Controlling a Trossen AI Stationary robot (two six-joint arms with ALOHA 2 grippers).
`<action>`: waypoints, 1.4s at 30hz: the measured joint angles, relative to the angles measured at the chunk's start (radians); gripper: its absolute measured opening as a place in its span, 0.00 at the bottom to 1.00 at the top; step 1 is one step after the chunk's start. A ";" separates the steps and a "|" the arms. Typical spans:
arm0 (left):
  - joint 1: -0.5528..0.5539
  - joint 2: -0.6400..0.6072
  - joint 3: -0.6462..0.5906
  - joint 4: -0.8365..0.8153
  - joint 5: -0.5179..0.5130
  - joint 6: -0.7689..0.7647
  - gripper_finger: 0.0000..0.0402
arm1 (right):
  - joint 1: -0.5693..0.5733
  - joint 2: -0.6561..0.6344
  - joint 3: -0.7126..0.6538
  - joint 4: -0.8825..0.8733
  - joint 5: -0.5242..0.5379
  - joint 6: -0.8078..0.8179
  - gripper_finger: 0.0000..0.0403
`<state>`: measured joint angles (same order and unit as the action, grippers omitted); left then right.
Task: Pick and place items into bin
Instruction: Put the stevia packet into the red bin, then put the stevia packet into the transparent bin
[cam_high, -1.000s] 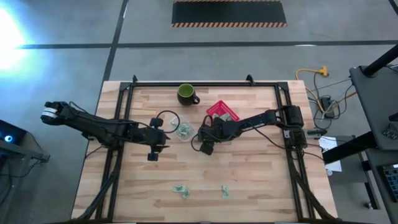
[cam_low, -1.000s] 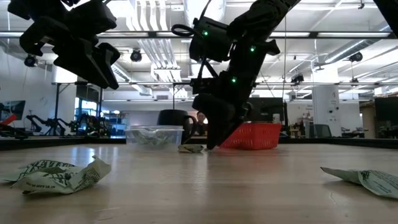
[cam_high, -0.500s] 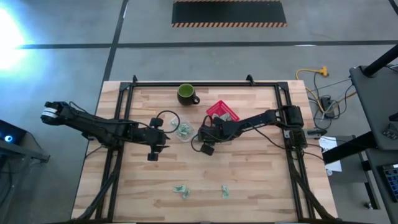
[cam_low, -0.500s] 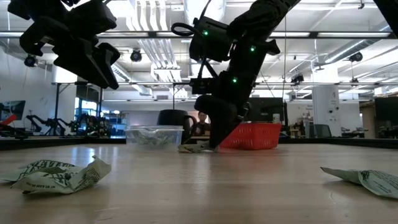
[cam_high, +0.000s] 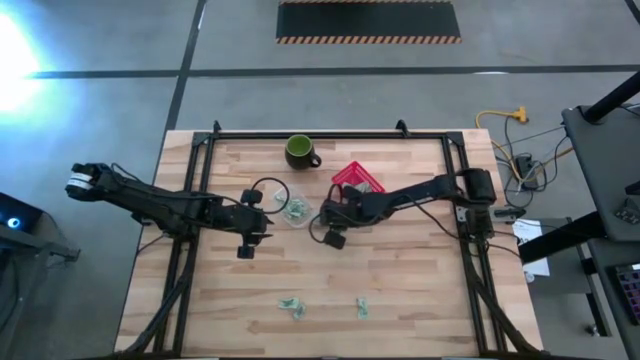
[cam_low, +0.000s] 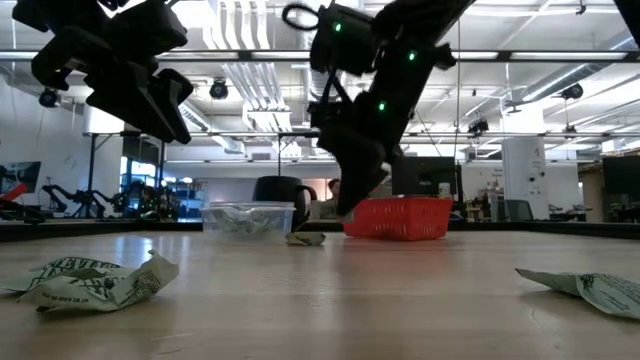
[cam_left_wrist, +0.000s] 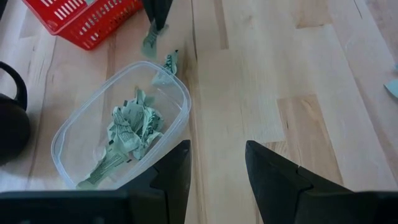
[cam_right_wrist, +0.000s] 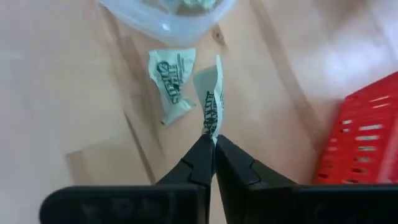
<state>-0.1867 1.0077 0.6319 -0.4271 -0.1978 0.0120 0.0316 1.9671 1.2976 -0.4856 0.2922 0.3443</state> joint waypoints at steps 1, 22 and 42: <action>0.000 0.000 0.000 0.000 0.000 0.000 0.34 | 0.004 -0.011 0.000 -0.004 0.005 0.001 0.02; 0.000 0.000 -0.001 0.005 0.000 0.000 0.34 | -0.016 -0.133 -0.014 -0.288 0.341 0.120 0.02; 0.000 0.007 -0.002 0.042 -0.001 0.004 0.34 | -0.062 -0.140 -0.106 -0.292 0.340 0.151 0.18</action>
<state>-0.1864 1.0142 0.6304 -0.3855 -0.1986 0.0162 -0.0307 1.8274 1.1920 -0.7777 0.6320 0.4953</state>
